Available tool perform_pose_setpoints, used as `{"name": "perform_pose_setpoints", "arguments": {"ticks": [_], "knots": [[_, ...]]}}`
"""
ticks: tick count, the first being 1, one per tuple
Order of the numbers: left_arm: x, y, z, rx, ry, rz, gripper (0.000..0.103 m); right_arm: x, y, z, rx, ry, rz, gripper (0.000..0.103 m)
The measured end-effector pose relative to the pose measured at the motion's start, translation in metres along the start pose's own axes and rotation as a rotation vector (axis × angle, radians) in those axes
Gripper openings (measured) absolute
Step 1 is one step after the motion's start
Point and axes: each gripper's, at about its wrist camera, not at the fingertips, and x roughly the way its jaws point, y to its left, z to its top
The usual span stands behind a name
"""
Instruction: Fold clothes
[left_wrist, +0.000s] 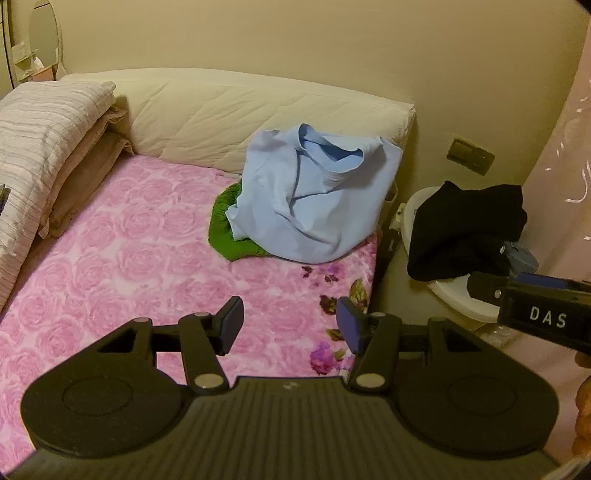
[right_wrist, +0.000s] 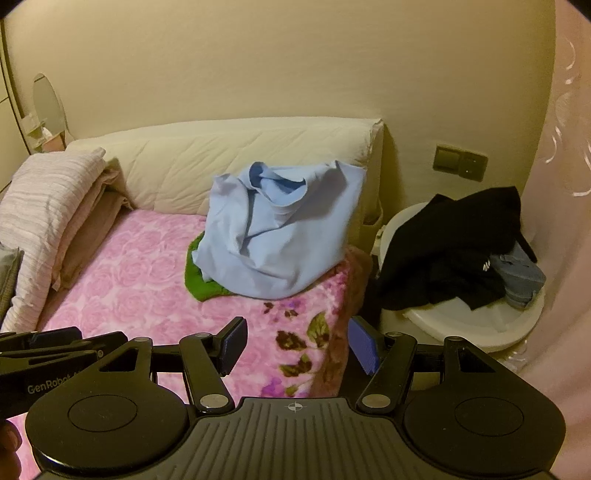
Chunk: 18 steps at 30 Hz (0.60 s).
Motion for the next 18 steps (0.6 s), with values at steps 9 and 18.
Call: {"name": "perform_pose_setpoints", "arguments": {"ticks": [9, 18], "knots": [[0.007, 0.007, 0.007, 0.005, -0.015, -0.004, 0.052, 0.007, 0.0, 0.009, -0.011, 0.003, -0.01, 0.064], [0.012, 0.011, 0.013, 0.004, -0.017, -0.019, 0.052, 0.01, 0.0, 0.018, -0.012, -0.003, -0.018, 0.064]]}}
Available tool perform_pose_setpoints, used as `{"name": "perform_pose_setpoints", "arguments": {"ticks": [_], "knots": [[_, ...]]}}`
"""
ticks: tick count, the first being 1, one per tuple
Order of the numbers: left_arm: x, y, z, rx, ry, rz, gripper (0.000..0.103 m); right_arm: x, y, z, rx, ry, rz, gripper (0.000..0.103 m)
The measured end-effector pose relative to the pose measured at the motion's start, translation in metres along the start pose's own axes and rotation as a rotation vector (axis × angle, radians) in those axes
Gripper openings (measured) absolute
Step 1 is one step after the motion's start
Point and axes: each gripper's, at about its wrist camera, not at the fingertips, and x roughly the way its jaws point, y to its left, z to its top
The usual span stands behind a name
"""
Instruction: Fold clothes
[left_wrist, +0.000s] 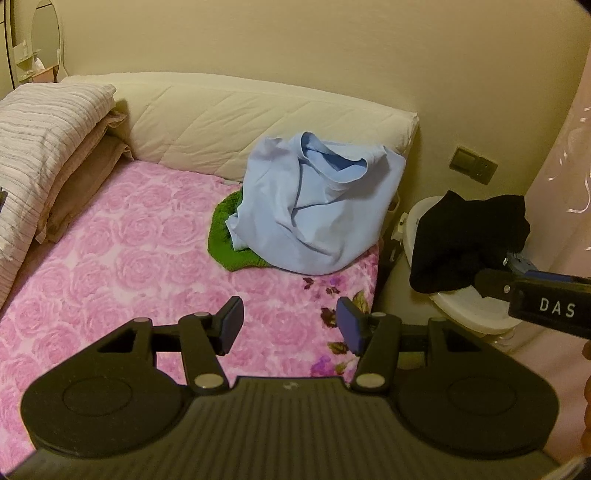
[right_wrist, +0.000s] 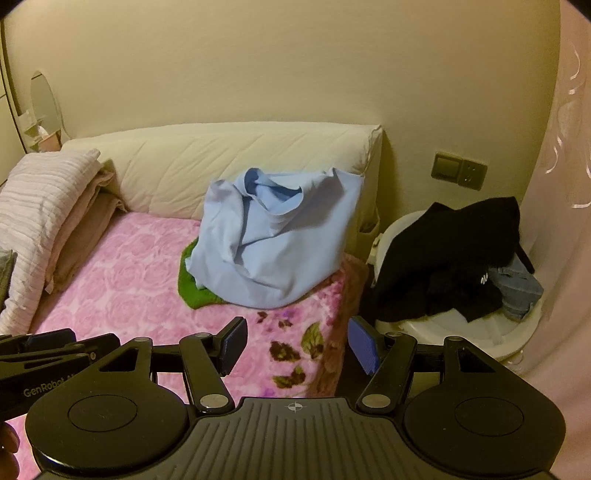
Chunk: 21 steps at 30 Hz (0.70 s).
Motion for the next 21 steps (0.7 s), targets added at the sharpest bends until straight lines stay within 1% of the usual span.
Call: {"name": "perform_pose_setpoints", "arguments": {"ticks": [13, 21], "knots": [[0.006, 0.007, 0.007, 0.023, 0.023, -0.016, 0.052, 0.006, 0.003, 0.012, -0.01, -0.01, -0.009, 0.064], [0.014, 0.011, 0.011, 0.026, 0.038, -0.014, 0.052, 0.016, -0.001, 0.01, -0.008, 0.018, -0.021, 0.064]]}}
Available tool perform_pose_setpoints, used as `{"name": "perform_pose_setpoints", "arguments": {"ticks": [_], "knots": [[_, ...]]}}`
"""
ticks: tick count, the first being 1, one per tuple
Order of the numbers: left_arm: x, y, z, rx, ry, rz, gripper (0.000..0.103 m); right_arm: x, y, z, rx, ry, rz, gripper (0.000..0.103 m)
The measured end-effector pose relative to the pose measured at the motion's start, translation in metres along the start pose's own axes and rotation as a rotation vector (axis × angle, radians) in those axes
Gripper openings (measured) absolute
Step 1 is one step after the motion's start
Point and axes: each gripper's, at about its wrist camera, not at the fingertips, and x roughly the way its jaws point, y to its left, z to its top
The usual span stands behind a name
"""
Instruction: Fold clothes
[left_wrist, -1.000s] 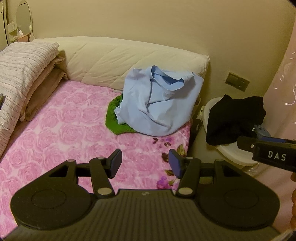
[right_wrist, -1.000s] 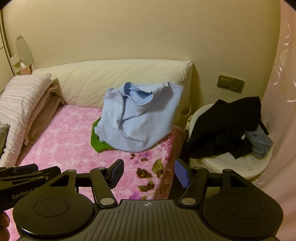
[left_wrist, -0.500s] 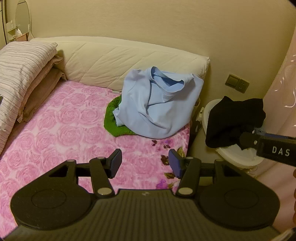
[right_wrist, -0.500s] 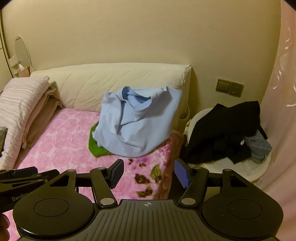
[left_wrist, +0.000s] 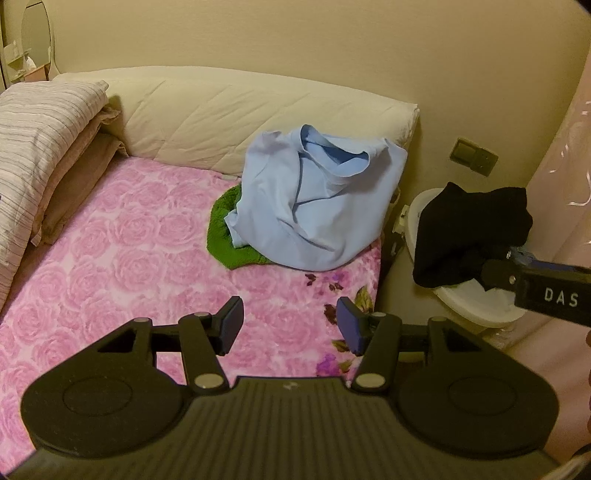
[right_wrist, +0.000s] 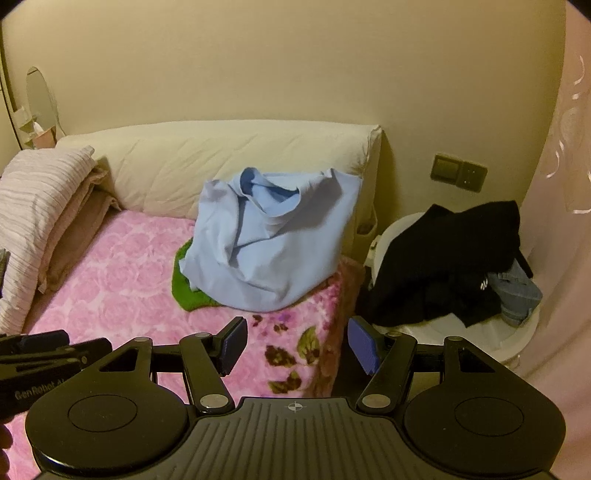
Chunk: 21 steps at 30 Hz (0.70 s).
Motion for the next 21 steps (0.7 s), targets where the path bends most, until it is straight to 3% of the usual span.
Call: {"name": "perform_pose_setpoints", "arguments": {"ticks": [9, 14, 21], "knots": [[0.015, 0.002, 0.002, -0.023, -0.008, -0.007, 0.051, 0.02, -0.016, -0.001, 0.024, 0.049, -0.027, 0.064], [0.032, 0.003, 0.01, -0.041, -0.002, -0.009, 0.045, 0.035, -0.025, 0.008, 0.017, 0.05, -0.037, 0.064], [0.064, 0.001, 0.028, -0.042, 0.02, 0.016, 0.045, 0.067, -0.039, 0.025, 0.001, 0.045, -0.029, 0.064]]}}
